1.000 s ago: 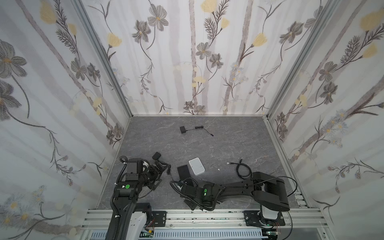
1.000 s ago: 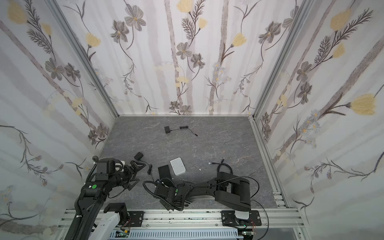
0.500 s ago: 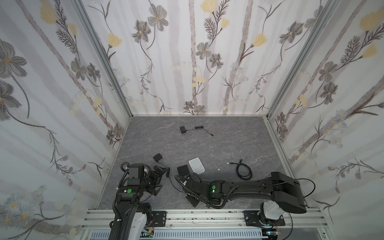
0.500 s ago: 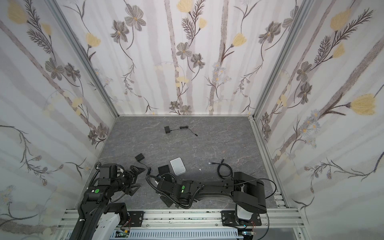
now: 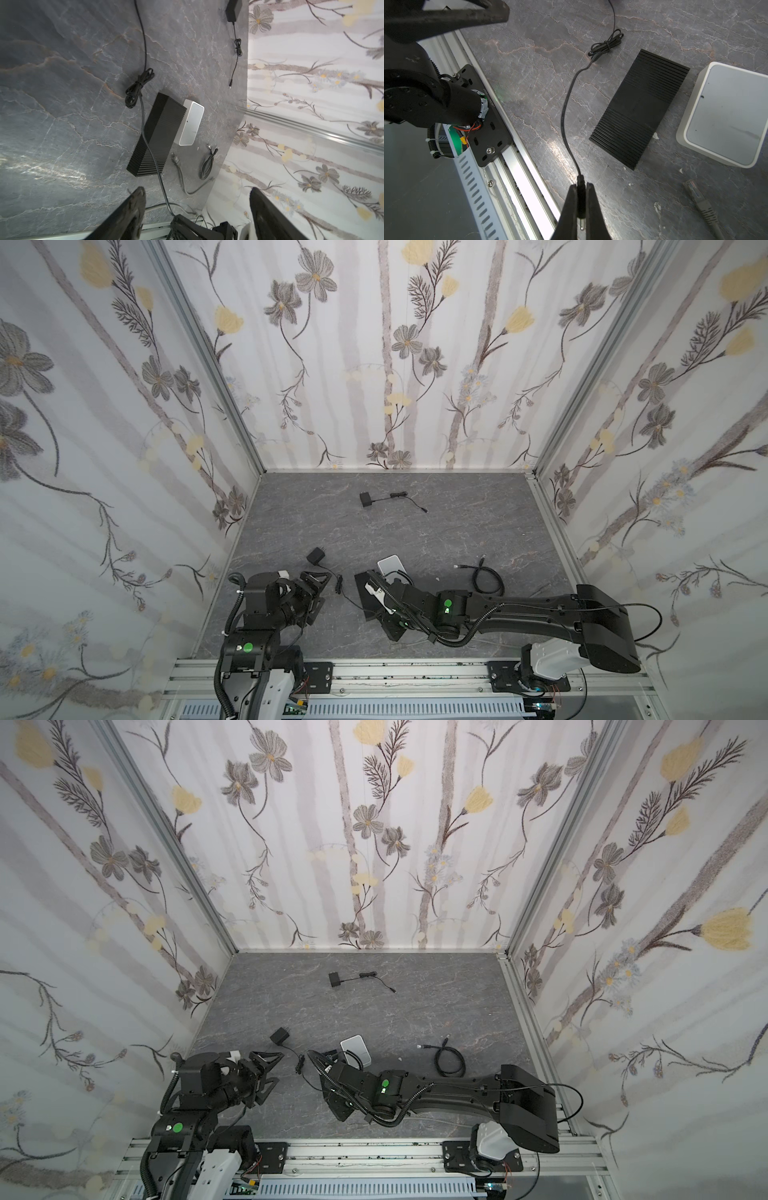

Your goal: Insert the plug into the switch port

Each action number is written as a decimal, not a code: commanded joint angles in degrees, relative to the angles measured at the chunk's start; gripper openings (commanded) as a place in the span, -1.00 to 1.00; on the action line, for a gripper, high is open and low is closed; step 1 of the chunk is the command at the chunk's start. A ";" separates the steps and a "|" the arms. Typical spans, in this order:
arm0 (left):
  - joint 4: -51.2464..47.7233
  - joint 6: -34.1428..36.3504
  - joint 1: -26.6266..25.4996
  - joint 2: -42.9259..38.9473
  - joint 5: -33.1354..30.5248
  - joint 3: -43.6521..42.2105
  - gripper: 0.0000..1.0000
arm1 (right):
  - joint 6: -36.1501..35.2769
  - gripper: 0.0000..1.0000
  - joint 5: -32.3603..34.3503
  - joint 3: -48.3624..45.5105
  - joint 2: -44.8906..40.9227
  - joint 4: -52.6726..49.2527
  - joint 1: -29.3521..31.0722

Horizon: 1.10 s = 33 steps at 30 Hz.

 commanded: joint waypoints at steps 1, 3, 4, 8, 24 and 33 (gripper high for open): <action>-2.80 8.97 -0.80 2.03 1.93 4.33 0.71 | 0.31 -1.00 -3.61 -0.51 -1.76 4.09 -1.11; -1.94 8.67 -1.82 3.31 3.35 4.33 0.70 | 0.49 -1.00 -5.73 -0.55 -2.58 5.27 -1.98; -1.41 8.19 -2.46 3.73 3.78 3.79 0.66 | 0.50 -1.00 -6.48 -0.42 -2.65 5.70 -2.36; 2.63 3.94 -7.63 2.31 1.90 0.58 0.63 | 0.76 -1.00 -8.87 0.56 -2.65 6.99 -3.17; 13.93 -2.54 -30.40 10.92 -11.96 -1.37 0.54 | -0.86 -1.00 -12.35 5.34 1.05 6.51 -4.14; 16.06 -2.50 -32.44 13.20 -13.63 -1.62 0.61 | -0.40 -1.00 -13.32 5.00 1.83 6.85 -4.58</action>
